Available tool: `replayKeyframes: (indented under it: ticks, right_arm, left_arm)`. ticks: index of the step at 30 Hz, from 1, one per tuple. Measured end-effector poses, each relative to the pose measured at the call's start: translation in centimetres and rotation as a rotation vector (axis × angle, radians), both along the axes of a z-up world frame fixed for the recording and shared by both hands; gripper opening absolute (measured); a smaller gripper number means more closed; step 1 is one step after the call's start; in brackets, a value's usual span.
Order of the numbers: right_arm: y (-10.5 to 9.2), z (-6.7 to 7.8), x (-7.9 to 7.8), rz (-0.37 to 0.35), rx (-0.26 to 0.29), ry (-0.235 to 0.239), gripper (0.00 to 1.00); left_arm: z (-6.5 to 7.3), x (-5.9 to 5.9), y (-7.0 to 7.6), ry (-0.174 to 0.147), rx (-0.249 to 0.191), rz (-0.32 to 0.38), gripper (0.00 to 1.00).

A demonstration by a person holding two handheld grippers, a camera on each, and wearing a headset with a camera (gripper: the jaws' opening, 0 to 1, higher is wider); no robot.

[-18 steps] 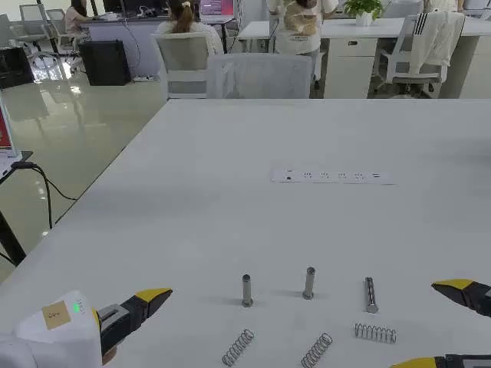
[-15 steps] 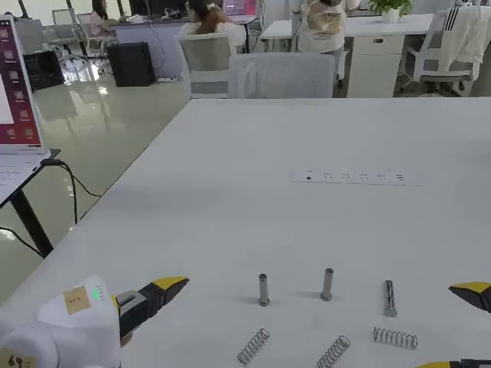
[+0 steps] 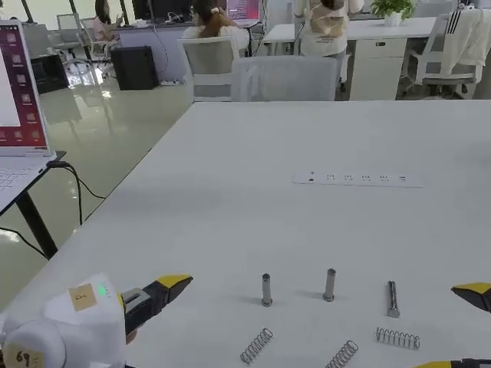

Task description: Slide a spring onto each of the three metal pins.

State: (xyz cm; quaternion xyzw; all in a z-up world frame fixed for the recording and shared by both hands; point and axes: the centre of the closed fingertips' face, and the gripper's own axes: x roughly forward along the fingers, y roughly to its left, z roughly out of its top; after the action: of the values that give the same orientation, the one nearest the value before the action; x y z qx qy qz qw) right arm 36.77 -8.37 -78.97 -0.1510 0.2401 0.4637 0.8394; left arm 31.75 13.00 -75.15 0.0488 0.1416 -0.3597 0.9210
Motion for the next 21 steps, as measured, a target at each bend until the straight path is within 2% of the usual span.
replayKeyframes:
  ticks: [21]
  right_arm:
    - [-0.31,-0.11,-0.08,-0.013,-0.007,0.006,0.85]
  left_arm:
    - [-0.12,-0.08,-0.14,0.002,0.0,-0.006,0.93]
